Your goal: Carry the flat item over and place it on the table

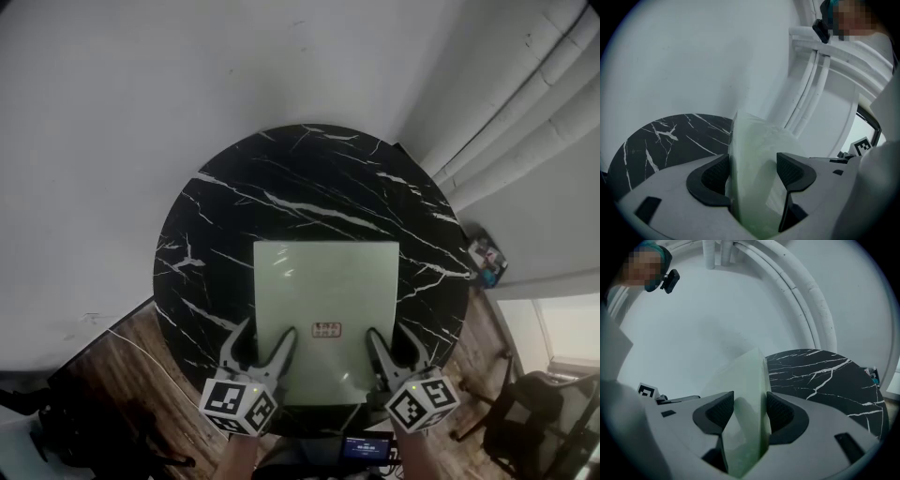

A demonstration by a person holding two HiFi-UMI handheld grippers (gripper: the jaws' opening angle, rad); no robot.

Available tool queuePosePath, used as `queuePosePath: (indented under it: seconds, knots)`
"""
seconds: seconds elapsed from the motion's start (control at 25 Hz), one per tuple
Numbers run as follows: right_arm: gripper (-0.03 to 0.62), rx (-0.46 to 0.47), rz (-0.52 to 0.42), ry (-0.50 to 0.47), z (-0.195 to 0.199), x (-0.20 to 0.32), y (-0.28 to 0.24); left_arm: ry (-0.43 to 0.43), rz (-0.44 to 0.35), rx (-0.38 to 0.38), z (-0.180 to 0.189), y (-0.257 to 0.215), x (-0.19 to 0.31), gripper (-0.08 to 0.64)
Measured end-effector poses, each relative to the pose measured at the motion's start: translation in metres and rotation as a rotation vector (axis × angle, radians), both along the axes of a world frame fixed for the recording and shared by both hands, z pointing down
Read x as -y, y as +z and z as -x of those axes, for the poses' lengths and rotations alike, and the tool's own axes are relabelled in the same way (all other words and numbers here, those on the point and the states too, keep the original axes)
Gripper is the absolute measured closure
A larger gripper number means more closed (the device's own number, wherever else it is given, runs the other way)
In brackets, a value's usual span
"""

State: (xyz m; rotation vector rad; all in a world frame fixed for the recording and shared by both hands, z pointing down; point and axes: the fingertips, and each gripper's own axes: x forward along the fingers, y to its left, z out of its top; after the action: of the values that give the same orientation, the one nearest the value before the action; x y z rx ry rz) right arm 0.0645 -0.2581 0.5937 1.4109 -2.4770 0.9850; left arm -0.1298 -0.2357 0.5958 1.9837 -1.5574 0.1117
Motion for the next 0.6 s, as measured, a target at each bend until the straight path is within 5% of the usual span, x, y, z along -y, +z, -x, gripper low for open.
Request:
queuePosePath:
  seconds: [0.6]
  knots:
    - [0.380,-0.032,0.083,-0.011,0.004,0.016,0.042,-0.015,0.126,-0.011,0.003,0.044,0.013,0.233]
